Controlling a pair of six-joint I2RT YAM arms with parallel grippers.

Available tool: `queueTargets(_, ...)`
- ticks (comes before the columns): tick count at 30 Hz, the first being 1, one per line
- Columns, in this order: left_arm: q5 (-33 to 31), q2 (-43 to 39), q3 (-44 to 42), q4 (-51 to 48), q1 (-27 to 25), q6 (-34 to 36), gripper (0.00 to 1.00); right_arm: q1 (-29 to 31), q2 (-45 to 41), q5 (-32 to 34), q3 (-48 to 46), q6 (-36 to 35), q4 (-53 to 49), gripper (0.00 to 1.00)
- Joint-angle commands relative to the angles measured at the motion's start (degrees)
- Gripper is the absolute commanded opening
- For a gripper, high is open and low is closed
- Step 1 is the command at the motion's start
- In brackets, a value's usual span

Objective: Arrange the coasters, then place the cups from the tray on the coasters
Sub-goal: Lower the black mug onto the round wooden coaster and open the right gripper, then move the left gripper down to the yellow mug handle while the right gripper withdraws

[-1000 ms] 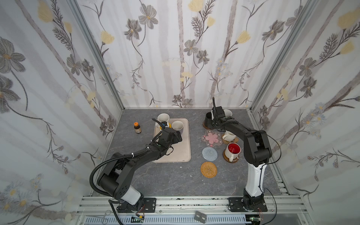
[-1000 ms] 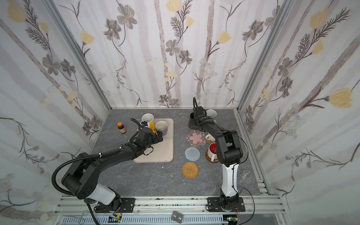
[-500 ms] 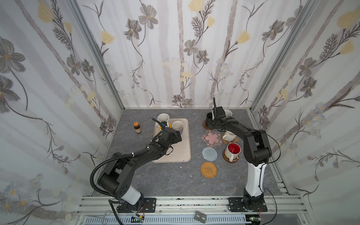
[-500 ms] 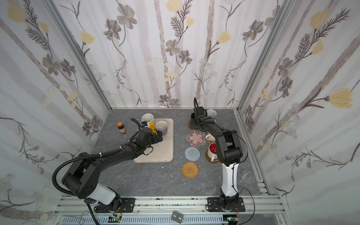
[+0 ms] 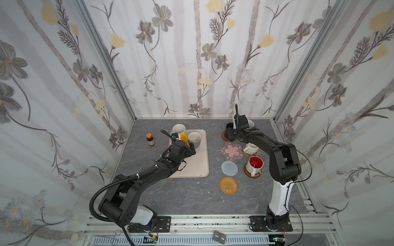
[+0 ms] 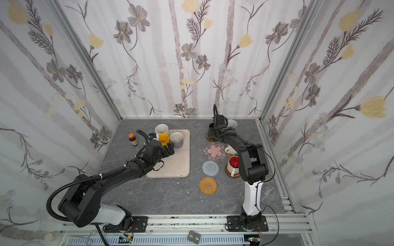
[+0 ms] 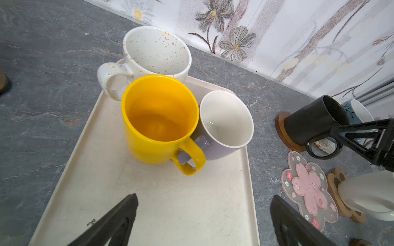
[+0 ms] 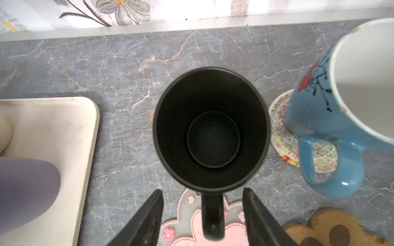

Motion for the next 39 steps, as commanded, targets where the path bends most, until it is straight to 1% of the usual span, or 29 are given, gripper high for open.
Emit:
queueTargets(1,-0.3,-2.4,-2.1,-0.5,0.8,-0.9,1.00,0.0,-2.0,-0.2,-1.2,-0.4,2.7,0.66)
queueTargets(5,-0.9,-5.8,-4.7,-1.2,1.8,-1.9,1.00,0.2,-4.4,0.0,-2.9,-0.3,3.2,0.70)
queueTargets(8,-1.1,-7.8,-5.7,-2.5,2.3,-2.3,0.98,0.2,-7.4,0.7,-5.2,-0.1,4.5,0.73)
queueTargets(13,-1.6,-8.9,-6.3,-5.5,2.7,-2.3,0.94,0.3,-11.8,1.3,-7.8,0.1,5.6,0.77)
queueTargets(15,-2.8,-10.3,-6.2,-7.6,2.6,-2.1,0.92,0.4,-13.4,1.0,-8.9,0.6,5.9,0.78)
queueTargets(18,-4.3,-10.9,-6.1,-9.9,2.6,-2.2,0.92,1.0,-15.8,1.1,-10.9,1.0,6.5,0.78)
queueTargets(23,-3.9,-11.7,-5.5,-11.4,2.6,-2.8,0.91,2.1,-21.6,3.5,-16.1,2.1,7.7,0.78)
queueTargets(28,-2.7,-9.3,-3.4,-11.9,2.1,-3.1,0.91,4.1,-30.2,5.5,-24.3,3.2,11.0,0.78)
queueTargets(31,-2.5,-5.4,-1.6,-11.9,1.8,-3.3,0.91,5.7,-35.4,5.1,-28.9,4.3,13.0,0.79)
queueTargets(34,-2.4,-2.4,0.3,-12.1,1.8,-3.3,0.91,7.5,-38.5,4.3,-33.0,5.3,14.8,0.79)
queueTargets(39,-3.3,2.3,4.1,-12.5,1.7,-2.9,0.91,9.5,-41.1,2.5,-38.7,6.7,17.8,0.80)
